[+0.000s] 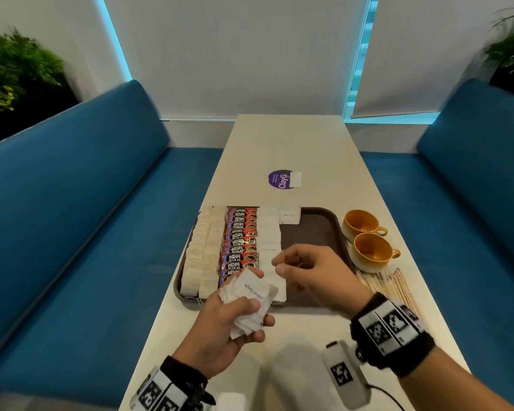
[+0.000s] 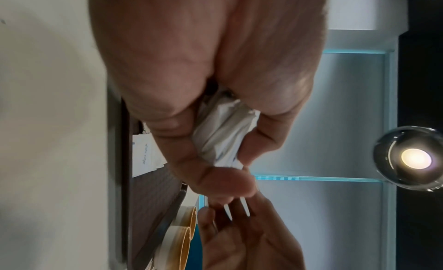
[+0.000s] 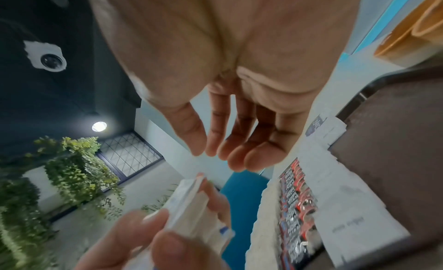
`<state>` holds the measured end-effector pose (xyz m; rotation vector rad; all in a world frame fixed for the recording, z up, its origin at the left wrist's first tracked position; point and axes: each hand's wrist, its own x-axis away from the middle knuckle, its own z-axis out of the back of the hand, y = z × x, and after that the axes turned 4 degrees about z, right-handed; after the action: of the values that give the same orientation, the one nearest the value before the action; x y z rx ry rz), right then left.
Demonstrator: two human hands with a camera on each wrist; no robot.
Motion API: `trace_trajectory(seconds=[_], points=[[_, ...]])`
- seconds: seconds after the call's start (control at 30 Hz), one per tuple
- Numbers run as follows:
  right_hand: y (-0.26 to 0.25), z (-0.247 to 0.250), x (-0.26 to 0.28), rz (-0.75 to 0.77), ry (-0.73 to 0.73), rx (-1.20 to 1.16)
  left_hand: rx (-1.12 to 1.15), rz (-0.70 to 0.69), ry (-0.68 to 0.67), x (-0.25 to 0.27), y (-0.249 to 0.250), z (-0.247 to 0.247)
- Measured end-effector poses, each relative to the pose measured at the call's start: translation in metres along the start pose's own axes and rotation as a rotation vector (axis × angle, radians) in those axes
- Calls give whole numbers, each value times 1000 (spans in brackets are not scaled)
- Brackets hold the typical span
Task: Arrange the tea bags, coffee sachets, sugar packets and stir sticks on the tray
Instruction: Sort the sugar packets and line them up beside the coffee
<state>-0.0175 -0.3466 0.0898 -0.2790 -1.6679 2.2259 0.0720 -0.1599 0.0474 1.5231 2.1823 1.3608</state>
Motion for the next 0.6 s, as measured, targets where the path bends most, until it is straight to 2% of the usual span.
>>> trace_trajectory(seconds=[0.1,0.23,0.47,0.6], points=[[1,-12,39,-28,13,-118,-75,-18,0,17,-4,-3],[10,-21,72,-57,70,-133,-136,-25,72,34,-14,-8],[12,-34,106,-52,86,-208,-157,-15,95,55,-33,-21],[14,-38,117,-45,172,-284,-140,-9,100,65,-40,-26]])
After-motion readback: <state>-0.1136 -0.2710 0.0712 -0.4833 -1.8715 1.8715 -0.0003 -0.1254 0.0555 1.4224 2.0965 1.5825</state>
